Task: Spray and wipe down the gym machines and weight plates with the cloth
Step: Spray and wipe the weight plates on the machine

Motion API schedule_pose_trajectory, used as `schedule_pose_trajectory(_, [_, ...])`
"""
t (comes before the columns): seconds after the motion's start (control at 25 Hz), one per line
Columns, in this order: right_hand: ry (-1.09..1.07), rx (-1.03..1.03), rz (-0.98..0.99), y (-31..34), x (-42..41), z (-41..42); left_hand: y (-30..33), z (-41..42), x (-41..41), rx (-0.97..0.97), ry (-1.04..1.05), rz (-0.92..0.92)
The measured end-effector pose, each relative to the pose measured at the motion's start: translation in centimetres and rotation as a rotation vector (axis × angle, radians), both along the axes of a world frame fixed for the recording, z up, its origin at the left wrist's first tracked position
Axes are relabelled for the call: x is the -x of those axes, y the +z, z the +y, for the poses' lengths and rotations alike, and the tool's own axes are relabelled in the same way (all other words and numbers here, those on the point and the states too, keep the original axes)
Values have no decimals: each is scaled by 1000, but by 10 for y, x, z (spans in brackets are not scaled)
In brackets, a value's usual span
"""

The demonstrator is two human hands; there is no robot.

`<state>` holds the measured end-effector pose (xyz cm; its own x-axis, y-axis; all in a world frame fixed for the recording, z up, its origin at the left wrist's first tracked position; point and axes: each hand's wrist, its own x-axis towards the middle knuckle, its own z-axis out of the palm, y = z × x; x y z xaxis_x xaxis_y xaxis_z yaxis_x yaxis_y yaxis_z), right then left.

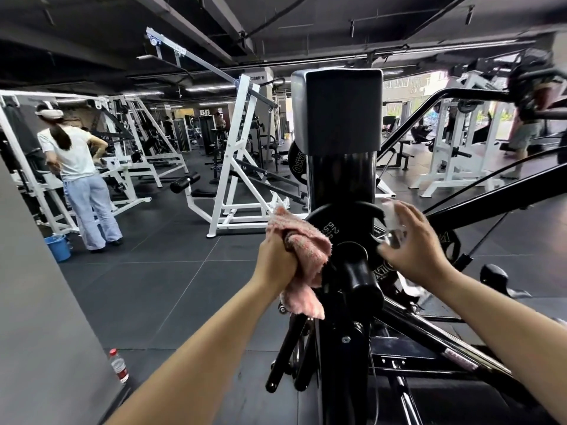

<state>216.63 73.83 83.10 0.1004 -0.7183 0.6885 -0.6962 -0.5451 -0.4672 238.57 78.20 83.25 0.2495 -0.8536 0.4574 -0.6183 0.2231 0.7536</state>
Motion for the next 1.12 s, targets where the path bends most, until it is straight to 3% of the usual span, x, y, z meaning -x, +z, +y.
schedule_pose_trajectory(0.2, [227, 35, 298, 26, -33, -5, 7, -37, 14, 26, -97, -244])
schedule_pose_trajectory(0.4, [215, 67, 243, 21, -37, -14, 5, -34, 4, -98, -228, 23])
schedule_pose_trajectory(0.6, [254, 97, 231, 19, -32, -16, -16, -32, -2, -71, -137, -2])
schedule_pose_trajectory(0.72, [250, 103, 204, 18, -33, -16, -47, -30, -13, -250, -76, -16])
schedule_pose_trajectory(0.84, [210, 92, 173, 13, -29, -16, -84, -13, -23, -470, -212, 29])
schedule_pose_trajectory(1.04, [164, 32, 131, 6, -19, -15, -56, -20, -19, -243, -190, 142])
schedule_pose_trajectory(1.12, [167, 41, 126, 5, -21, -13, -32, -30, -23, -180, -277, 84])
